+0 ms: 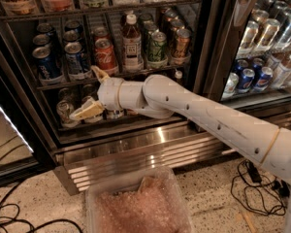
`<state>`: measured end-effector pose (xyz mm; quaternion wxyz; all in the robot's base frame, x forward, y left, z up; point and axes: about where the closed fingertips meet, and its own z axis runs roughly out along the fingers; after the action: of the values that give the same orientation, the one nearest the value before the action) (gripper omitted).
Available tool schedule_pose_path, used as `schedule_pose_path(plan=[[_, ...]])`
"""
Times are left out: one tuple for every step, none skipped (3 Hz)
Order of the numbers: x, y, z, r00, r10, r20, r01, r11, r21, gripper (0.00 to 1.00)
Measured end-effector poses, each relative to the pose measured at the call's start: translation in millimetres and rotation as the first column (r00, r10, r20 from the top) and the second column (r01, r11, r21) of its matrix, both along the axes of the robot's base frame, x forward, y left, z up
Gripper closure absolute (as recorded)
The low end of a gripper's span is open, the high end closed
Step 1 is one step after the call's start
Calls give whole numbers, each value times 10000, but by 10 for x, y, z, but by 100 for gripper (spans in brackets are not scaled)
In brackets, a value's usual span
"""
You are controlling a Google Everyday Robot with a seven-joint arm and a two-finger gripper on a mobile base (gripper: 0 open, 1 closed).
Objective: Pick pepsi can from middle shelf of fridge
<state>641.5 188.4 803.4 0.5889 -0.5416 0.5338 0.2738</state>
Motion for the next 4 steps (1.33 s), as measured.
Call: schedule_pose_path(plan=[[145,150,26,9999,-5,157,0,9996,291,0],[209,246,119,9991,27,415,-50,9985,542,0],[251,276,167,9986,-41,529,3,9974,722,0],[299,256,136,9988,-237,419,200,9961,857,0]])
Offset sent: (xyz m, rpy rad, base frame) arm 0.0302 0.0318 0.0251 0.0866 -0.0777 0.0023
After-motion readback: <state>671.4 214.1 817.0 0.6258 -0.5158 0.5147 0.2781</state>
